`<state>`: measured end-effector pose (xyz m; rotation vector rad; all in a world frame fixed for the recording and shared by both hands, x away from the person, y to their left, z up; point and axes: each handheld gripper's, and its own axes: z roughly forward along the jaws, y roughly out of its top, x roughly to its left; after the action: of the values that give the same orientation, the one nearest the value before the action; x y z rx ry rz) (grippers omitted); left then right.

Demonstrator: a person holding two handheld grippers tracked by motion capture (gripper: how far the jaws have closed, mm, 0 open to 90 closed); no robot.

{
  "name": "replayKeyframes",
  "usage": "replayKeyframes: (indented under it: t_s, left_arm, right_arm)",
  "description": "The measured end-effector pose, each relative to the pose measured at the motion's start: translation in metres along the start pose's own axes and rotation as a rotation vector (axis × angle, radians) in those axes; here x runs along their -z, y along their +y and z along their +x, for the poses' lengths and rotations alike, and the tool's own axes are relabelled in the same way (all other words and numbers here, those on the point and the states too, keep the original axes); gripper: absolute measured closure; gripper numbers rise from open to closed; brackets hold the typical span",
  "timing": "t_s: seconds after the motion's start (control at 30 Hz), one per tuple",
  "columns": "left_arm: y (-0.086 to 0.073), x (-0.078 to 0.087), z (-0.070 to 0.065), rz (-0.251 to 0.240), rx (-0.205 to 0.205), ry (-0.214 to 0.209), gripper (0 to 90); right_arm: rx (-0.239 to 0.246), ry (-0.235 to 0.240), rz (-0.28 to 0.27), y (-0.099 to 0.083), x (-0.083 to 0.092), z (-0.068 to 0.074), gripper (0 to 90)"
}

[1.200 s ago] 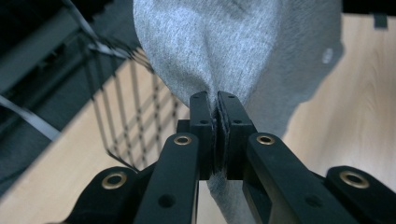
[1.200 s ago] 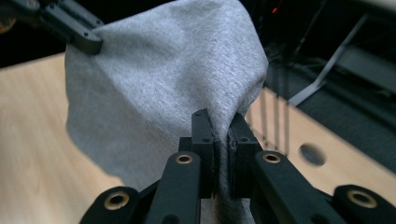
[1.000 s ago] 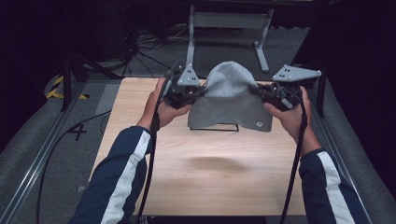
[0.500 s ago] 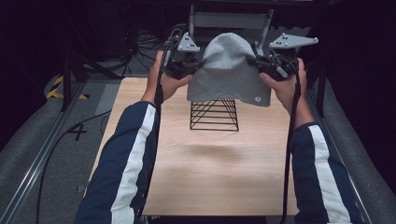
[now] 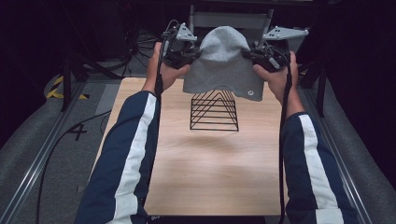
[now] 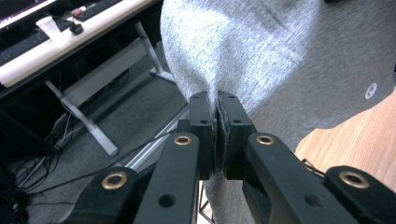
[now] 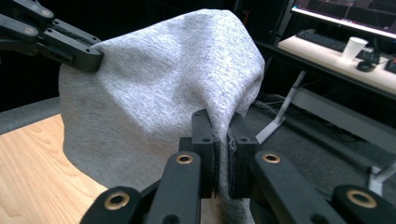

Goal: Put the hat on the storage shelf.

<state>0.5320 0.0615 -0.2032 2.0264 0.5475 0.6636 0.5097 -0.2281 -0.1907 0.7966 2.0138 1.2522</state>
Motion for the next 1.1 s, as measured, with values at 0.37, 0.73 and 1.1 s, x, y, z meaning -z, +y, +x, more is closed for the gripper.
replayKeyframes:
  t_s: [0.37, 0.73, 1.1]
  left_arm:
    - [-0.015, -0.003, -0.003, 0.012, 0.018, -0.035, 86.0]
    - [-0.021, 0.011, -0.013, -0.031, 0.02, -0.068, 86.0]
    - [-0.024, 0.024, -0.022, -0.05, -0.004, -0.1, 85.9]
  right_arm:
    - [0.001, 0.029, 0.018, -0.013, -0.004, 0.002, 84.4]
    - [0.015, 0.06, 0.018, -0.023, 0.006, 0.009, 84.5]
    - [0.033, 0.065, 0.013, -0.025, 0.017, 0.016, 84.4]
